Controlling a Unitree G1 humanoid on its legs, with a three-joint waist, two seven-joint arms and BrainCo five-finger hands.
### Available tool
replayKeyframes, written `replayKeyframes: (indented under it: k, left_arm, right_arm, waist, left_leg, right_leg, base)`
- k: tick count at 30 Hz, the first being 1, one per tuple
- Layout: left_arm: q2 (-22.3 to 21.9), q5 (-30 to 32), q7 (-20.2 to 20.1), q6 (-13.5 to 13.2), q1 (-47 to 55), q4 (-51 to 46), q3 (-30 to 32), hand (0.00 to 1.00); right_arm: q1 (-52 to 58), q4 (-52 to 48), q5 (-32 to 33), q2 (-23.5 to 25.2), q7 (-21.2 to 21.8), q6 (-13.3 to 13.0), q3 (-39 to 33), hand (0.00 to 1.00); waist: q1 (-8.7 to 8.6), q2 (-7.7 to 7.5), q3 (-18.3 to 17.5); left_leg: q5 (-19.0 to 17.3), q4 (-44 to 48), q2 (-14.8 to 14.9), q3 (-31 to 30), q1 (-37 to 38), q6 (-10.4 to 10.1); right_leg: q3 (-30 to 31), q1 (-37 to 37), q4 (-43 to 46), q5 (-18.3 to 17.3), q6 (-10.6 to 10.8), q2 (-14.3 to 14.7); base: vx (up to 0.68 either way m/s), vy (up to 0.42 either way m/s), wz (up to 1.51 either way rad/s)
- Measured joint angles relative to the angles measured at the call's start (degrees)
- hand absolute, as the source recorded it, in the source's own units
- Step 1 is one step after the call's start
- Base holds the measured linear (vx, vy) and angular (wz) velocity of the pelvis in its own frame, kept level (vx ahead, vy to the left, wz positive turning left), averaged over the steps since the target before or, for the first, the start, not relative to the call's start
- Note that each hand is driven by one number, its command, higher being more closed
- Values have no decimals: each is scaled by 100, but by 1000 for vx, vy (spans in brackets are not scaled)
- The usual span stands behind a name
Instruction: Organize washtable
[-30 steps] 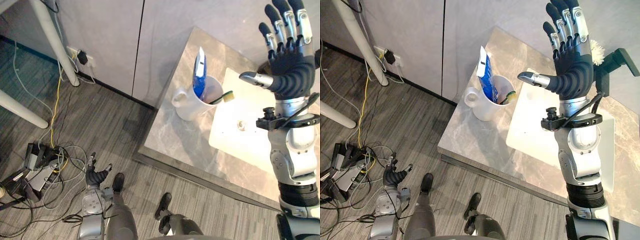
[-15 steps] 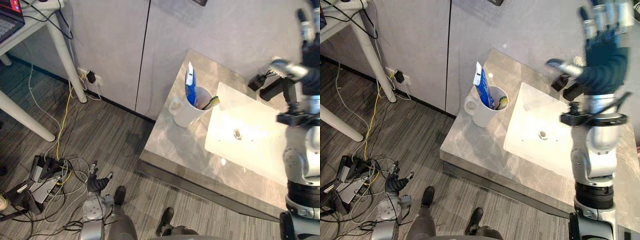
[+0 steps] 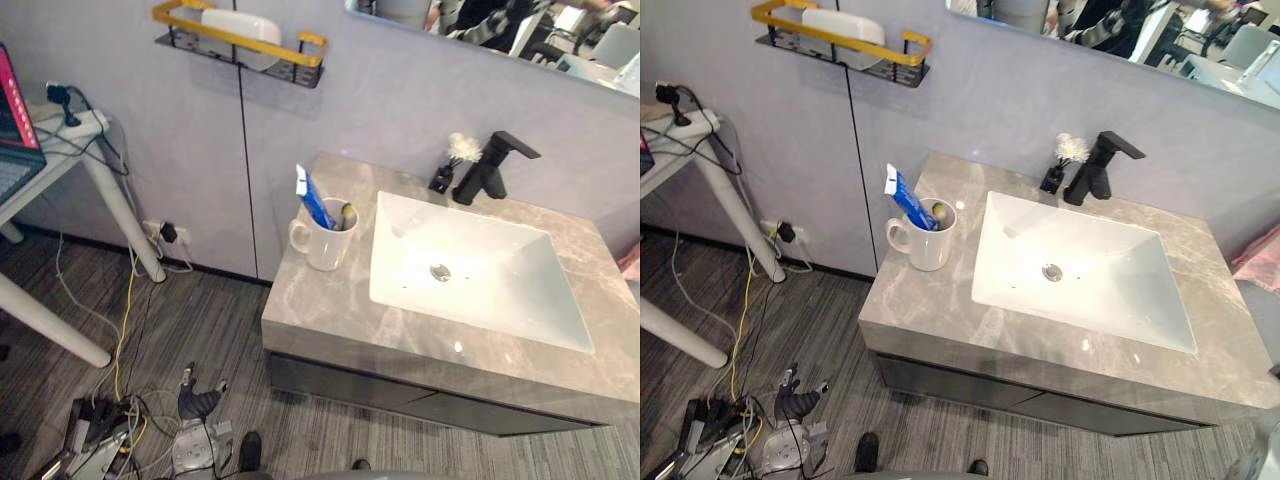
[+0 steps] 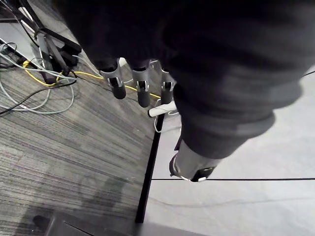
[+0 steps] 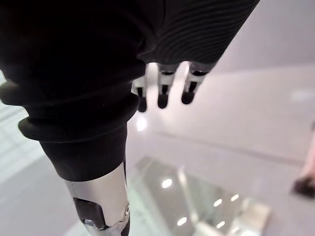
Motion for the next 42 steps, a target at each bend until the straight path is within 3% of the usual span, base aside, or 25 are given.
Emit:
replayKeyframes:
  k: [3, 7, 10, 12, 14, 16, 18, 22, 28, 34, 38, 42]
  left_arm:
    - [-106, -3, 33, -2, 12, 8, 125, 0]
    - [-163, -92, 43, -18, -39, 397, 347, 0]
    - [-321, -429, 42, -19, -144, 974, 524, 0]
    - [-374, -592, 40, -42, -161, 1380, 617, 0]
    - [-384, -695, 31, -57, -228, 1874, 849, 0]
    - [-389, -867, 24, -56, -239, 2379, 1165, 0]
    - [-410, -933, 13, -49, -233, 2575, 1453, 0]
    - [-412, -933, -11, -79, -261, 2615, 1735, 0]
    - [-418, -1147, -146, -136, -486, 2950, 1649, 0]
    - [-335, -1258, -216, -178, -503, 2948, 1353, 0]
    - [-212, -1257, -225, -259, -723, 3122, 694, 0]
    - [-212, -1257, -225, -259, -724, 3125, 694, 0]
  right_arm:
    - [319, 486, -453, 690, -392, 233, 27, 0]
    - [517, 1572, -441, 1463, -561, 426, 254, 0]
    - [631, 2619, -72, 1502, -402, 482, 541, 0]
    - [592, 3725, 107, 1537, -290, 342, 589, 0]
    - [447, 5181, 264, 1533, -142, 378, 530, 0]
    - [326, 6901, 541, 1513, 255, 571, 477, 0]
    - [337, 7765, 661, 1501, 580, 851, 243, 0]
    - [305, 8152, 646, 1497, 911, 999, 287, 0]
    - [-12, 8516, 651, 1493, 1085, 942, 1098, 0]
    - [-184, 8519, 648, 1500, 1071, 762, 1442, 0]
    - [-389, 8631, 648, 1494, 1067, 759, 1704, 0]
    - [-389, 8631, 648, 1494, 1067, 759, 1705, 0]
  waist:
    - [20, 62, -11]
    - [40, 131, -9]
    - [35, 267, -3]
    - [111, 327, 17]
    - [131, 352, 22]
    - [139, 412, 32]
    - [149, 487, 57]
    - [131, 543, 106]
    - [138, 460, 190]
    - [142, 320, 267]
    - [127, 393, 409]
    - [125, 394, 408]
  left_leg:
    - [-56, 1, 75, 146, 172, -51]
    - [-97, 2, 175, 303, 265, -100]
    - [-116, 2, 177, 330, 295, -100]
    - [-139, 4, 179, 389, 382, -93]
    - [-162, 5, 183, 380, 406, -97]
    - [-191, 2, 164, 376, 450, -72]
    - [-209, 2, 128, 376, 453, -48]
    - [-245, 1, 55, 353, 470, -1]
    - [-325, 0, -109, 114, 600, 5]
    - [-361, 1, -171, 61, 676, 3]
    - [-455, -2, -257, 119, 940, 17]
    - [-455, -2, -257, 120, 942, 17]
  right_leg:
    - [3, 97, 9, 0, 0, 21]
    - [7, 134, 62, -1, -2, 62]
    - [-9, 189, 54, -7, -6, 56]
    - [30, 208, 85, -18, -22, 51]
    - [-3, 260, 123, -71, -31, 46]
    - [-71, 342, 145, -163, -7, 20]
    - [-161, 403, 138, -197, 5, -23]
    - [-219, 455, 134, -221, 16, -96]
    - [-507, 757, 156, -342, 12, -245]
    - [-545, 898, 140, -373, -27, -284]
    - [-543, 1189, -15, -398, 6, -339]
    - [-541, 1189, -15, -398, 6, -339]
  base:
    - [15, -24, -19]
    - [11, -28, -19]
    - [12, -9, -1]
    - [47, -2, -5]
    - [10, -7, 6]
    - [54, -11, 17]
    - [76, 2, 19]
    - [68, 13, 10]
    - [87, 10, 24]
    - [86, 2, 11]
    - [33, 7, 9]
    - [0, 0, 0]
